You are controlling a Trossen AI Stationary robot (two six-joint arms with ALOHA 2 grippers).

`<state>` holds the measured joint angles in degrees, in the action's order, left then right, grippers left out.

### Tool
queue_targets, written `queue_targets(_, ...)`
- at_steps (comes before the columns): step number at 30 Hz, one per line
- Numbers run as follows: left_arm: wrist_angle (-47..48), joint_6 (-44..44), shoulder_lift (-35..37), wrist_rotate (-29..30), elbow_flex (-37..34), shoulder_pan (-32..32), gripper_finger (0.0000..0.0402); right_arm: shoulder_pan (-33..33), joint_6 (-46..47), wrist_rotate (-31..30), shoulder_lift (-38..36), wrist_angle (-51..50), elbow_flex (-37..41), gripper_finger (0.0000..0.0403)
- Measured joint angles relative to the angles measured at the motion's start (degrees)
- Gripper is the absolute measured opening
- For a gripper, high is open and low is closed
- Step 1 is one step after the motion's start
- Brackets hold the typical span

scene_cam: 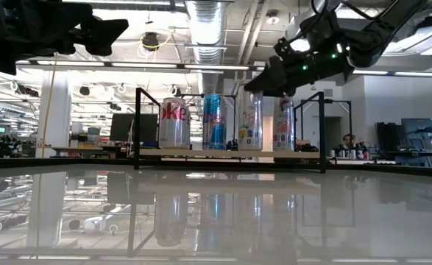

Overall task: Place canned beverage on shelf
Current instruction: Put the white-yellow soda can on the shelf aligned with the other white-yellow soda can on the shelf, then put the white-pink soda can on the shelf aligned with the other white-pink soda can on the shelf

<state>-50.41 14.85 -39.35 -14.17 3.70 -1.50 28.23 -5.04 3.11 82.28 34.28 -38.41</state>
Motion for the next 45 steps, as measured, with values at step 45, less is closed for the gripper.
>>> queue_targets(45, 1.9, -5.7, 0.0, -0.7, 0.0, 0.0, 0.0361, -49.0, 9.1, -23.8, -0.5, -18.1, -16.4, 0.0349)
